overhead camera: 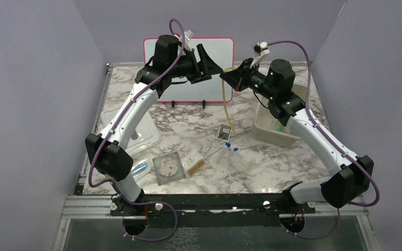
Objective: Organize the chemistry lab equipment
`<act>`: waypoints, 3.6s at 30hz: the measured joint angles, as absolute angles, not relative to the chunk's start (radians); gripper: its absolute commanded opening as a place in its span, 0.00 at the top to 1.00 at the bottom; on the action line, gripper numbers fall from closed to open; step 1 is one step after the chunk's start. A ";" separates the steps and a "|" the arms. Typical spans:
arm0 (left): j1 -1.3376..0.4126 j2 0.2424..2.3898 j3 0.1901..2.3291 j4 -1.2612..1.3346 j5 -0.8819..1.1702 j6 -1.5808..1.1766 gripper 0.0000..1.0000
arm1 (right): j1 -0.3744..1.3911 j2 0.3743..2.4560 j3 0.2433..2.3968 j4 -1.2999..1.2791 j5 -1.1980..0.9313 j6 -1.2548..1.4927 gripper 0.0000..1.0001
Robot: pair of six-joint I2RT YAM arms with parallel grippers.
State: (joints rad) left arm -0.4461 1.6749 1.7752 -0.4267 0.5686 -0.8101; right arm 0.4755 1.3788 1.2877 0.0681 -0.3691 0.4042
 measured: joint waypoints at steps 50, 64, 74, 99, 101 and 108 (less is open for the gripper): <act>-0.373 1.571 1.641 -0.391 0.557 -0.687 0.24 | 0.131 1.322 0.934 -0.182 0.082 0.390 0.94; -0.361 1.571 1.623 -0.394 0.557 -0.686 0.24 | 0.131 1.501 1.195 -0.340 0.212 0.524 0.55; -0.354 1.571 1.606 -0.397 0.556 -0.679 0.24 | 0.131 1.501 1.230 -0.404 0.086 0.464 0.52; -0.468 1.512 1.083 -0.408 0.365 -0.430 0.54 | 0.609 1.544 1.259 -0.585 0.033 0.513 0.56; -0.543 1.514 1.046 -0.409 0.363 -0.400 0.59 | 0.609 1.544 1.251 -0.585 0.044 0.564 0.59; -0.648 1.566 1.001 -0.416 0.370 -0.331 0.62 | 0.608 1.446 1.174 -0.564 0.118 0.705 0.62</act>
